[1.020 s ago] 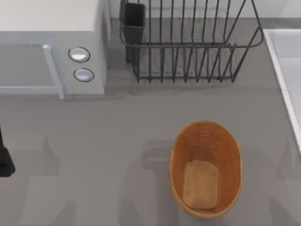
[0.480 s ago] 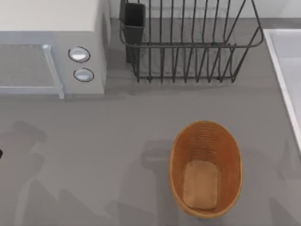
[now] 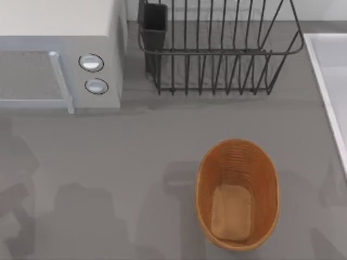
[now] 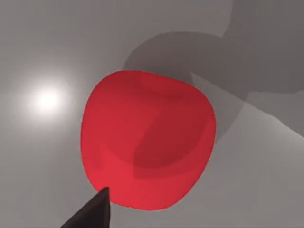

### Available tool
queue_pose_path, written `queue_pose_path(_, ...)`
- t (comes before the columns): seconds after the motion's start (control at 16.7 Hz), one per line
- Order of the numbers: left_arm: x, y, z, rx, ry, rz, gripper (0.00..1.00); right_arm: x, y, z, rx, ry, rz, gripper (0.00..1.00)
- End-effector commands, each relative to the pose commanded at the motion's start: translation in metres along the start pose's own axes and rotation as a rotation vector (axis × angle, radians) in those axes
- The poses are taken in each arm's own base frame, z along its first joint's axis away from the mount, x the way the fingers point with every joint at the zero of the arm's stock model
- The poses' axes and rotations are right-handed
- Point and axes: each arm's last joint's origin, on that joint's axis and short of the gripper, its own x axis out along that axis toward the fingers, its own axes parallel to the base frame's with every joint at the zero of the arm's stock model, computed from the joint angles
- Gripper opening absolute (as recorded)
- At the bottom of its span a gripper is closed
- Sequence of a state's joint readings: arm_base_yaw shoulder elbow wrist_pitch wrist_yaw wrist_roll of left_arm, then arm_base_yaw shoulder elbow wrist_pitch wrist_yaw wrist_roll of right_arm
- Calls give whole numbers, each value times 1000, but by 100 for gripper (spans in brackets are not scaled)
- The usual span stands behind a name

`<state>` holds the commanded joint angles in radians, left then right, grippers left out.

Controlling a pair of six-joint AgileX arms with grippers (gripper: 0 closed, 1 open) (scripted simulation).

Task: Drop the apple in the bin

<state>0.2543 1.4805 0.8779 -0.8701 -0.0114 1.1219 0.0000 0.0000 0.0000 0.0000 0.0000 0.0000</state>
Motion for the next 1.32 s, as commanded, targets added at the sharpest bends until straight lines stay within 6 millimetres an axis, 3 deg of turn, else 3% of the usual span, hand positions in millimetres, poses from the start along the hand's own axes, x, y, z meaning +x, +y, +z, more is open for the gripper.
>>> queue_pose_path(0.36, 3, 45, 6, 154, 29, -100, 100, 0, 0, 0, 0, 0, 0, 100)
queue_pose_path(0.84, 4, 50, 8, 172, 27, -103, 100, 0, 0, 0, 0, 0, 0, 100)
queue_pose_path(1.32, 68, 45, 5, 169, 26, -100, 100, 0, 0, 0, 0, 0, 0, 100)
